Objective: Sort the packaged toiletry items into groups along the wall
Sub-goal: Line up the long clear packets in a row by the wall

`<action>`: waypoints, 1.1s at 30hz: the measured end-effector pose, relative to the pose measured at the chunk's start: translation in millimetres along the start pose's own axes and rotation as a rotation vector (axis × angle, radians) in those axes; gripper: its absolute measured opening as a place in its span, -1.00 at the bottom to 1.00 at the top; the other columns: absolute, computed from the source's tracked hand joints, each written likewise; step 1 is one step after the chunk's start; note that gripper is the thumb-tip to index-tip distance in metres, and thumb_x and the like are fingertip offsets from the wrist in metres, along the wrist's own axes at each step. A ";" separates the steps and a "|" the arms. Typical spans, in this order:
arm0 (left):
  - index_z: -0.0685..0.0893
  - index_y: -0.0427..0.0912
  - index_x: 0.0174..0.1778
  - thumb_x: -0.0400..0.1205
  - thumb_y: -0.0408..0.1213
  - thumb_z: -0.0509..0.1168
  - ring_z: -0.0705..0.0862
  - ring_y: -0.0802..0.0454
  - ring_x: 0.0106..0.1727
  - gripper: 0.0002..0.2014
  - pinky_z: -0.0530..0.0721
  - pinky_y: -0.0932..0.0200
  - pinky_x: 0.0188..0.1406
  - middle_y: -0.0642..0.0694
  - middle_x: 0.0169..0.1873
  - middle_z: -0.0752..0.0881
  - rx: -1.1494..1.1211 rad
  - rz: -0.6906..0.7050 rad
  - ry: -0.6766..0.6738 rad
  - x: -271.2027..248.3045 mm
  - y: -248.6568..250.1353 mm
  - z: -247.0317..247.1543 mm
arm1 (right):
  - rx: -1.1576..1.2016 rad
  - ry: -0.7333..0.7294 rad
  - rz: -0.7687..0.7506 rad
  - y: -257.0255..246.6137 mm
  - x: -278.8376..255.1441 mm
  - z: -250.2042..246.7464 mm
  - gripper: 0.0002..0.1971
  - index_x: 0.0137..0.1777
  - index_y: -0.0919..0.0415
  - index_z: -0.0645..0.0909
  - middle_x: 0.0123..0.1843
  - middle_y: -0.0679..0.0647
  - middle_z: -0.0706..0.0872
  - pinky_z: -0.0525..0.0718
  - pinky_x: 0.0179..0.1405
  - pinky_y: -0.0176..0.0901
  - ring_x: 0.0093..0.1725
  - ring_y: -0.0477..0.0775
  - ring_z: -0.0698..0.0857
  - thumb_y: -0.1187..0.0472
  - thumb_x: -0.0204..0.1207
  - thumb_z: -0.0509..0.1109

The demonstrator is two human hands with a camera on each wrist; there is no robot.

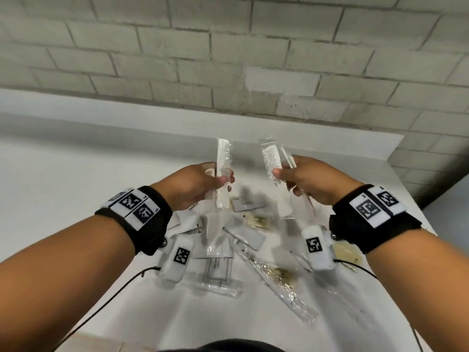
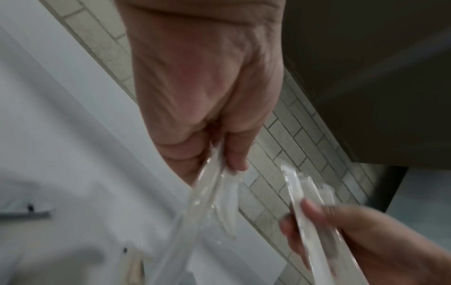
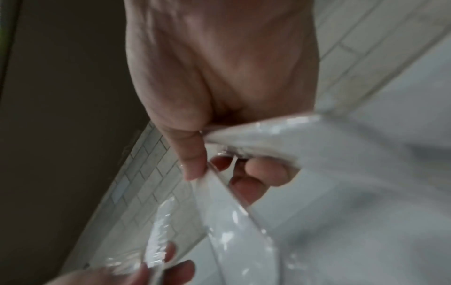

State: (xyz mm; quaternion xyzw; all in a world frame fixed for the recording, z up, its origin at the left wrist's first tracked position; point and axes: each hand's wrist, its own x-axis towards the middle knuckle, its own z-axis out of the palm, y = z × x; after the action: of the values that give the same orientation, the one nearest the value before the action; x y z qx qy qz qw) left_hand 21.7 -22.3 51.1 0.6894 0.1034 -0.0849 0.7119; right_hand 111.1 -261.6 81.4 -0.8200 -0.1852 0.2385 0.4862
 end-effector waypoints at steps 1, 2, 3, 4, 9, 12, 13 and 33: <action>0.65 -0.25 0.21 0.63 -0.46 0.30 0.74 0.04 -0.05 -0.76 0.67 0.32 -0.14 -0.07 -0.03 0.78 0.011 0.005 0.022 3.5 1.8 -5.3 | 0.109 -0.038 -0.016 -9.0 8.5 11.0 -0.88 -0.17 0.06 0.57 -0.34 -0.07 0.65 0.43 -0.41 -0.18 -0.36 -0.01 0.52 0.20 0.61 0.36; 0.67 -0.25 0.20 0.60 -0.46 0.35 0.74 0.03 -0.08 -0.74 0.65 0.27 -0.09 -0.08 -0.07 0.79 0.014 0.007 0.045 8.0 3.8 -12.1 | 0.201 -0.069 -0.018 -17.6 18.8 24.6 -0.91 -0.12 0.08 0.60 -0.33 -0.08 0.68 0.49 -0.40 -0.18 -0.35 -0.02 0.56 0.22 0.63 0.34; 0.68 -0.26 0.19 0.56 -0.45 0.40 0.74 -0.03 -0.06 -0.73 0.63 0.18 -0.01 -0.12 -0.07 0.80 0.018 0.009 0.061 14.0 6.1 -22.8 | 0.291 -0.100 -0.016 -28.4 31.8 41.6 -0.93 -0.04 0.12 0.63 -0.27 -0.05 0.73 0.59 -0.34 -0.14 -0.32 0.00 0.64 0.24 0.64 0.32; 0.69 -0.26 0.17 0.52 -0.45 0.45 0.74 -0.10 -0.03 -0.71 0.61 0.09 0.06 -0.16 -0.04 0.80 0.026 0.010 0.076 19.8 7.6 -31.1 | 0.373 -0.113 -0.009 -36.0 43.6 58.1 -0.91 0.04 0.18 0.64 -0.19 0.02 0.77 0.69 -0.22 -0.04 -0.25 0.05 0.71 0.27 0.64 0.31; 0.57 -0.20 0.14 0.36 -0.42 0.55 0.65 0.10 -0.36 -0.54 0.61 0.25 -0.40 -0.08 -0.26 0.71 0.253 -0.001 0.176 56.2 15.4 -90.6 | 0.451 0.062 0.046 -64.5 123.3 135.0 -0.76 -0.22 0.16 0.47 -0.25 0.20 0.64 0.66 -0.13 0.14 -0.23 0.20 0.66 0.45 0.48 0.45; 0.53 -0.19 0.18 0.40 -0.53 0.47 0.63 0.01 -0.30 -0.54 0.57 0.23 -0.40 -0.15 -0.24 0.72 0.363 -0.035 0.169 84.2 17.4 -133.2 | 0.401 0.136 0.099 -71.5 170.5 159.8 -0.73 -0.17 0.17 0.46 -0.20 0.22 0.65 0.68 -0.14 0.14 -0.22 0.20 0.68 0.45 0.41 0.50; 0.54 -0.16 0.19 0.39 -0.49 0.49 0.67 -0.01 -0.25 -0.52 0.59 0.17 -0.33 -0.17 -0.22 0.77 0.402 -0.039 0.145 96.0 20.0 -149.8 | 0.403 0.158 0.118 -73.1 188.9 164.6 -0.74 -0.15 0.19 0.47 -0.19 0.24 0.65 0.67 -0.19 0.12 -0.20 0.22 0.69 0.43 0.40 0.51; -0.03 -0.08 0.68 0.44 0.40 0.23 -0.04 -0.11 0.70 0.03 0.14 -0.11 0.64 -0.03 0.70 -0.06 1.441 -0.055 -0.178 154.5 -32.8 -228.3 | -0.632 0.319 0.256 -49.3 270.6 155.7 -0.61 0.20 0.20 0.56 0.09 0.17 0.63 0.57 -0.04 -0.11 0.00 0.15 0.67 -0.06 0.52 0.32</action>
State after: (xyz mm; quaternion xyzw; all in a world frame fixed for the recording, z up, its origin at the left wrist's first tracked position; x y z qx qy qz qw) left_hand 155.2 208.0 -27.8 0.9748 -0.0192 -0.2054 0.0844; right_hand 239.9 16.4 3.5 -0.9729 -0.0678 0.0977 0.1980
